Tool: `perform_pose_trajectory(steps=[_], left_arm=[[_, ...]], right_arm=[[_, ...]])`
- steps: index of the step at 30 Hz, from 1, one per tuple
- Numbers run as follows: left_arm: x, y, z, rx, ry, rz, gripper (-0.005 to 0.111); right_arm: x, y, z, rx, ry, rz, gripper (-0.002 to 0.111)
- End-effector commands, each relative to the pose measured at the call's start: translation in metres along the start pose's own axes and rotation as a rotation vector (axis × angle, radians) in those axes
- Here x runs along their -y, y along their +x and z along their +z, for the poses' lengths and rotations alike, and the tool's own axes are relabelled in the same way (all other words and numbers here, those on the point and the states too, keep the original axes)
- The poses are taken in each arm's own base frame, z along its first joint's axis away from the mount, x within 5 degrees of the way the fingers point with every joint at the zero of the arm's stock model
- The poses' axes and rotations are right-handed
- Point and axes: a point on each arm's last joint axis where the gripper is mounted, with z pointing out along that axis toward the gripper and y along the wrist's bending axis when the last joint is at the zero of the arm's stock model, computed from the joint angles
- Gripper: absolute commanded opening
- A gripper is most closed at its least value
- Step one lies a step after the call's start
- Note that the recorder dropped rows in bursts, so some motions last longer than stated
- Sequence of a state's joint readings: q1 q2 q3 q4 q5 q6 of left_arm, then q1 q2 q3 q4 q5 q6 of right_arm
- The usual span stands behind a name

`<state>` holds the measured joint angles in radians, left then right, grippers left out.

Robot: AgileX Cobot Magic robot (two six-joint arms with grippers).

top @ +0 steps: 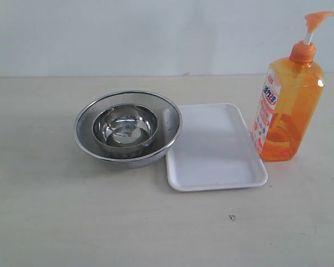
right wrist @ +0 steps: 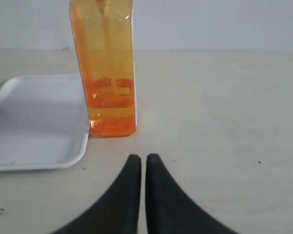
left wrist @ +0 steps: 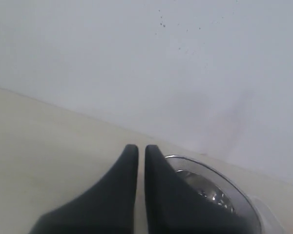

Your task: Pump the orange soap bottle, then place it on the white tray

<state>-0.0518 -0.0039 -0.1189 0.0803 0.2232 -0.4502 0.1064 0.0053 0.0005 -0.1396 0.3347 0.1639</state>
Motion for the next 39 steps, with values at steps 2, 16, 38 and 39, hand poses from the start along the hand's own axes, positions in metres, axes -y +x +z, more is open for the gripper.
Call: perform_pose_trajectory(steps=[2,16,38,39], left_arm=[[0.004,-0.007,0.000,0.061,0.034,-0.045,0.005],[0.021,-0.042,-0.012,0.450,0.256,-0.111,0.005],[0.130,-0.121,0.179,-0.064,0.863,0.180,0.005],[0.137,-0.102,0.198,-0.127,0.908,0.242,0.005]], right_arm=[[0.000,-0.001,0.000,0.008,0.005,-0.005,0.000],[0.000,-0.001,0.000,0.008,0.005,-0.005,0.000],[0.000,-0.001,0.000,0.008,0.005,-0.005,0.000],[0.000,-0.001,0.000,0.008,0.005,-0.005,0.000]])
